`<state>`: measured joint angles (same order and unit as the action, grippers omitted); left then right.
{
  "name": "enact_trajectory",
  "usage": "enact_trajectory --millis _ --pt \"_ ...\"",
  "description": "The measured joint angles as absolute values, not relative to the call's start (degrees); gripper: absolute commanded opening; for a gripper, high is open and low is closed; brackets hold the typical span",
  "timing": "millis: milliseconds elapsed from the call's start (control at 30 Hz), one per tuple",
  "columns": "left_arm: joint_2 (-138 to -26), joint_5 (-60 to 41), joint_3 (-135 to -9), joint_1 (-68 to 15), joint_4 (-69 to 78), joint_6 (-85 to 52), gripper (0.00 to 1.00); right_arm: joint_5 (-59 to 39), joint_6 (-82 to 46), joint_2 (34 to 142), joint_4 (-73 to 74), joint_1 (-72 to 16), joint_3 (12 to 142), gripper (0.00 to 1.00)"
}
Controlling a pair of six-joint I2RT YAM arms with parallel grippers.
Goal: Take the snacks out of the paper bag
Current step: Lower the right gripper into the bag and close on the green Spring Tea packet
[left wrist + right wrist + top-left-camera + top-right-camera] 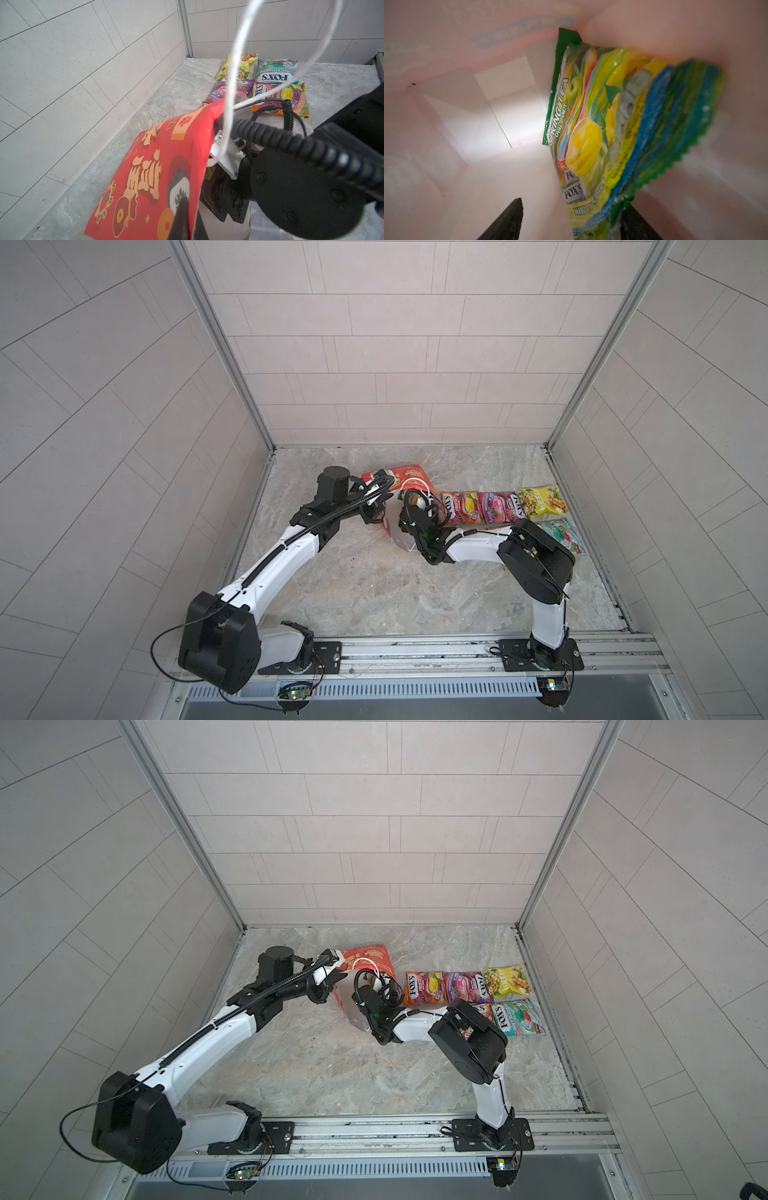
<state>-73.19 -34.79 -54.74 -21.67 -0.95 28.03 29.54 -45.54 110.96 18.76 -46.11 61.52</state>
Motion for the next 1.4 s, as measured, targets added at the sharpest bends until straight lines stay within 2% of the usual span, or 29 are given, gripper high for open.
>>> enact_trajectory --millis 167,400,567,767,1067,1400 --pt "-73.19 -34.98 -54.74 -21.67 -1.02 28.05 0.0 29.36 -46.63 113.51 21.8 -45.3 61.91 0.64" --pt "-73.17 -35.16 -54.74 -21.71 -1.41 28.1 0.0 30.0 -47.77 117.36 23.16 -44.49 64.93 0.3" --pt "-73.14 -34.87 -54.74 -21.71 -1.69 28.14 0.0 29.85 -47.94 119.66 23.59 -44.34 67.75 0.15" --pt "-72.84 -34.35 -54.72 -21.71 -1.78 28.53 0.0 26.96 -45.3 119.87 26.76 -44.18 67.7 0.06" --pt "-72.64 -33.63 -54.72 -21.78 -1.91 28.56 0.0 23.33 -41.54 115.39 31.99 -45.15 61.3 0.0" --pt "-72.64 -31.73 -54.72 -21.78 -1.65 29.26 0.0 20.97 -40.88 105.47 32.91 -47.24 54.39 0.0"
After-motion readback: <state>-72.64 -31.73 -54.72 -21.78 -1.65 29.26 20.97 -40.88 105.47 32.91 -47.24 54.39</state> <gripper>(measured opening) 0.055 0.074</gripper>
